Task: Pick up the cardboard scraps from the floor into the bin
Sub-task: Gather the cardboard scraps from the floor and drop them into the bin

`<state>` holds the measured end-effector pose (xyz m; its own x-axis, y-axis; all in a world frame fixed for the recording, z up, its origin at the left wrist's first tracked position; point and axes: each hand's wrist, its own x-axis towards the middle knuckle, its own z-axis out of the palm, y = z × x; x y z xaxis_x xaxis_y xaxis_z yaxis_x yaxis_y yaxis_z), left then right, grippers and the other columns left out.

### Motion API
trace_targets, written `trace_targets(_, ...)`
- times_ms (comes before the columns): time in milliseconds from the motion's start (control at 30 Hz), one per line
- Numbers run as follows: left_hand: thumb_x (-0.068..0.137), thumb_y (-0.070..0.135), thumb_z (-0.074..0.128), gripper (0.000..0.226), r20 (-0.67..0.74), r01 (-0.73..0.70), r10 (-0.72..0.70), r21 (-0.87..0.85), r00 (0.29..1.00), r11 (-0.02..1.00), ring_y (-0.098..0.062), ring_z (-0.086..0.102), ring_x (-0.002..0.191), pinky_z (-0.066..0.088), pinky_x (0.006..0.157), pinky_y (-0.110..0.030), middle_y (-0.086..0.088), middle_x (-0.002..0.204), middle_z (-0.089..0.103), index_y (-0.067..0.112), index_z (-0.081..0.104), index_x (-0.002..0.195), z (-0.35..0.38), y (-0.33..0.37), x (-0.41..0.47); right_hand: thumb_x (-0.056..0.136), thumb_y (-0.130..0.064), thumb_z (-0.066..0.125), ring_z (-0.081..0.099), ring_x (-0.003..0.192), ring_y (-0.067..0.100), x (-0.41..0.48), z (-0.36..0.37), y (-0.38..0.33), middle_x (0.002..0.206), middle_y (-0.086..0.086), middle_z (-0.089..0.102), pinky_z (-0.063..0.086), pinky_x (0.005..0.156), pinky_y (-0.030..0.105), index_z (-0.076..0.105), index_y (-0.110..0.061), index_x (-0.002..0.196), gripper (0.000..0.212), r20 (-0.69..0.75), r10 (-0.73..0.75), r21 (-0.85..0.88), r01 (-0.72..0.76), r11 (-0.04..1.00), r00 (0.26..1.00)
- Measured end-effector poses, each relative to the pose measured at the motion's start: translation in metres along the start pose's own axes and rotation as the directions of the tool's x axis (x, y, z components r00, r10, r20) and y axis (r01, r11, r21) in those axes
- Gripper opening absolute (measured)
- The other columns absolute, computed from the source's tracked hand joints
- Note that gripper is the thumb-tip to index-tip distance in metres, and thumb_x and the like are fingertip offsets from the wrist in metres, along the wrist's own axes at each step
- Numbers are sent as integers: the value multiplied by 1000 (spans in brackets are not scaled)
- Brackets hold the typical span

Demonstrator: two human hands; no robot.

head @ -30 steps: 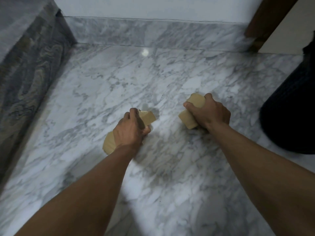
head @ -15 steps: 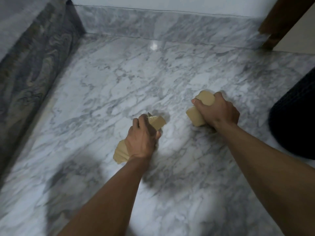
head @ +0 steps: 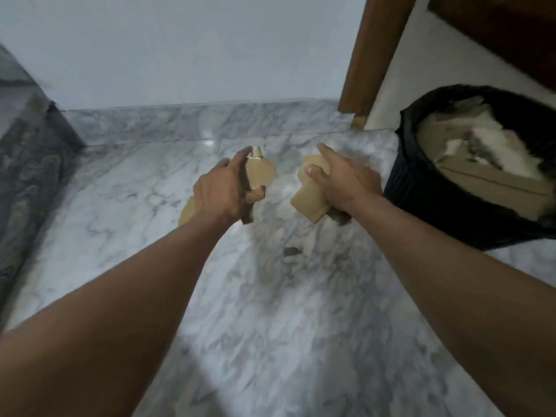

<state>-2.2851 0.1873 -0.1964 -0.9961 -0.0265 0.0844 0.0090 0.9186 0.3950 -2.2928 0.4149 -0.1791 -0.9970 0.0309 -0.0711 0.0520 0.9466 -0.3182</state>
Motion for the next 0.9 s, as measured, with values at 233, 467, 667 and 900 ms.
trace_targets(233,77,51,68,61,-125,-266,256,-73,959,961,-32,63,100,42,74,-35,0,108,65,44,49,134,-64,113,66,103,-62,33,52,131,30,-13,-119,21,150,2,53,43,92,40,31,-39,157,59,-249,57,21,-53,998,967)
trace_targets(467,74,53,69,51,-120,-345,324,-296,939,891,-23,65,100,53,80,-35,7,109,71,40,58,123,-87,255,82,101,-60,34,45,138,32,-24,-206,116,155,2,47,37,106,45,38,-33,155,61,-374,308,81,-300,951,875)
trace_targets(667,79,60,70,61,28,-266,330,-528,944,806,-20,64,101,55,90,-36,8,113,66,34,54,133,-43,345,75,105,-51,33,38,143,29,-40,-206,194,161,3,38,32,111,42,34,-29,157,57,-316,518,175,-488,855,795)
trace_targets(900,64,69,76,97,325,-67,298,-567,898,821,-29,56,117,50,100,-42,-5,133,56,18,46,140,20,386,69,105,-31,40,38,143,31,-60,-201,232,159,11,38,30,114,32,38,-14,156,53,-267,519,309,-438,844,812)
